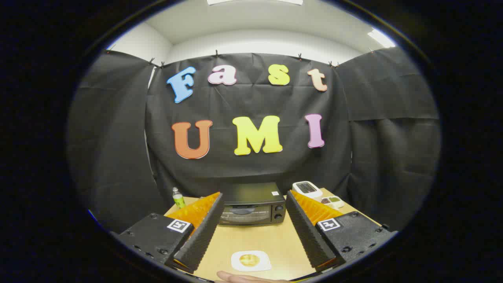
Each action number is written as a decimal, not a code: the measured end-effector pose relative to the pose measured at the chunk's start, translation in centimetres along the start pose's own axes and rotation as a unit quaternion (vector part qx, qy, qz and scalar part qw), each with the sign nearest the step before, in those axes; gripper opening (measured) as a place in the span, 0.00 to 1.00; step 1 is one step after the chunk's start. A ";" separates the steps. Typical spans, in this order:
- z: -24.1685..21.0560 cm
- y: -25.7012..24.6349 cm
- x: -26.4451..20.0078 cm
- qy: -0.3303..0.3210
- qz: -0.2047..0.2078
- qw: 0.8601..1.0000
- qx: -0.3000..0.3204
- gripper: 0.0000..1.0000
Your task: Open the toaster oven, put the food inside, and close the toaster oven door.
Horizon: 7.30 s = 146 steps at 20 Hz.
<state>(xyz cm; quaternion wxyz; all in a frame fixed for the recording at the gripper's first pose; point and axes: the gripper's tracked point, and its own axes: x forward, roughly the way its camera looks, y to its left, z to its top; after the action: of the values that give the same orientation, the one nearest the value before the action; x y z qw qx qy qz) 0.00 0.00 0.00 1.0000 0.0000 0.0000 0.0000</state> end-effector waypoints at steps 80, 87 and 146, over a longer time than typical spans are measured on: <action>-28.3 3.5 24.4 0.209 0.038 0.977 -0.035 1.00; -33.7 3.0 21.8 0.283 0.055 0.957 0.005 1.00; -30.8 1.5 8.7 0.222 0.120 0.948 0.192 0.83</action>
<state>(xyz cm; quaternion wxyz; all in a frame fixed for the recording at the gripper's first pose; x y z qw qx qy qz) 8.71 1.52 -30.82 0.9484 0.1921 0.2219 0.1202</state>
